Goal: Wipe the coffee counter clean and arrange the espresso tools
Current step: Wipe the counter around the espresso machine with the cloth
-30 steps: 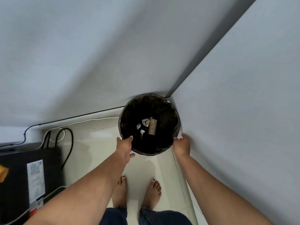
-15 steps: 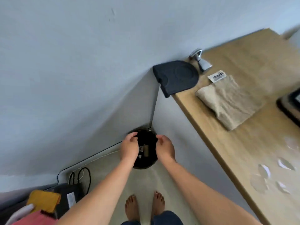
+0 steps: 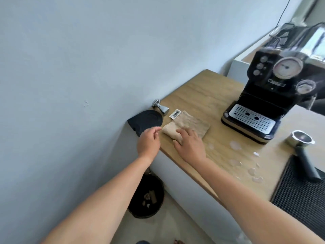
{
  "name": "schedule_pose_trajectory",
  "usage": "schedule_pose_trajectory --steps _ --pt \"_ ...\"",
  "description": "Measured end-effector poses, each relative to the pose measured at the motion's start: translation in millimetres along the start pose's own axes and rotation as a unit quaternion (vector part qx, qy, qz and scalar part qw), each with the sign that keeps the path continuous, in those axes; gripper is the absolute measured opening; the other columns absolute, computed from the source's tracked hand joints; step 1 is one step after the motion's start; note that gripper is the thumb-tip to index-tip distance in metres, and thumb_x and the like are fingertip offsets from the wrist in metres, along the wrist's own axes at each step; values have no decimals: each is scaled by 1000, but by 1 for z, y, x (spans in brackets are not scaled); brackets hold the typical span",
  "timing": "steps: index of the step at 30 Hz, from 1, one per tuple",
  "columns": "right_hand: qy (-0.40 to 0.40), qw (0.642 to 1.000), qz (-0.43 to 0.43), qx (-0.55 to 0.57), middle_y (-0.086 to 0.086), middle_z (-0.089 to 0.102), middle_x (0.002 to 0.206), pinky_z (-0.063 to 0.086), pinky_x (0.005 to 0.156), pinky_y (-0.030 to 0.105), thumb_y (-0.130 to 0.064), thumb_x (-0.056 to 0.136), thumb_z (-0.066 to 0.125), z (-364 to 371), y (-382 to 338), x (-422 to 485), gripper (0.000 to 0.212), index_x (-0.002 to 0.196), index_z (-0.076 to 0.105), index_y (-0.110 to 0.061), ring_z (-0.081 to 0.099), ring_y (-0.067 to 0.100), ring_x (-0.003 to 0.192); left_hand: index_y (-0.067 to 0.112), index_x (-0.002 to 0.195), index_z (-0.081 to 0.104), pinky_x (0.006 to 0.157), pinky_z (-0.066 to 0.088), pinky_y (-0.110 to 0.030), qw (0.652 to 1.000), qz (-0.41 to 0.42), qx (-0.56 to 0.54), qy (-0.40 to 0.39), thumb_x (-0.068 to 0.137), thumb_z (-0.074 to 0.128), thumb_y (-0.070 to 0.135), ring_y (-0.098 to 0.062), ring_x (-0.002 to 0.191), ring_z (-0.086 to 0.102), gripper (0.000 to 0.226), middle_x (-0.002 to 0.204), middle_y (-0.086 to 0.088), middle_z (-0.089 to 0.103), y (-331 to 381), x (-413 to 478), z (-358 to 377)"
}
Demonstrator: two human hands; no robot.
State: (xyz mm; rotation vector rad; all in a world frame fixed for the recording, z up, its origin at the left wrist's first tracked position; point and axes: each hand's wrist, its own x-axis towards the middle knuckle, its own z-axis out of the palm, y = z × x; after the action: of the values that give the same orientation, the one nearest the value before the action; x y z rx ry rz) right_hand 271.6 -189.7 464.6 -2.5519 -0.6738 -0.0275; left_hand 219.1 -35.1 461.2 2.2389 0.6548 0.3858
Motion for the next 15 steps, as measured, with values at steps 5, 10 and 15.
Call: schedule_pose_trajectory --steps 5,10,15 --pt "-136 984 13 -110 3 9 166 6 122 42 -54 93 49 -2 14 16 74 155 20 -26 2 22 153 23 120 69 95 46 -35 995 59 68 -47 97 43 6 -22 117 55 39 121 1 68 0 24 16" --pt "-89 988 55 -112 -3 19 164 6 121 42 -42 101 38 20 4 21 48 148 37 -34 9 21 152 24 120 69 86 46 -38 981 124 135 -61 95 46 8 -29 109 56 38 115 -3 71 -9 54 18" --pt "-30 991 126 -34 -8 37 157 10 120 36 -32 104 35 25 -8 16 42 144 46 -27 20 14 149 27 126 65 90 45 -39 973 174 118 -97 95 45 6 -23 110 57 42 116 1 69 -20 72 12"
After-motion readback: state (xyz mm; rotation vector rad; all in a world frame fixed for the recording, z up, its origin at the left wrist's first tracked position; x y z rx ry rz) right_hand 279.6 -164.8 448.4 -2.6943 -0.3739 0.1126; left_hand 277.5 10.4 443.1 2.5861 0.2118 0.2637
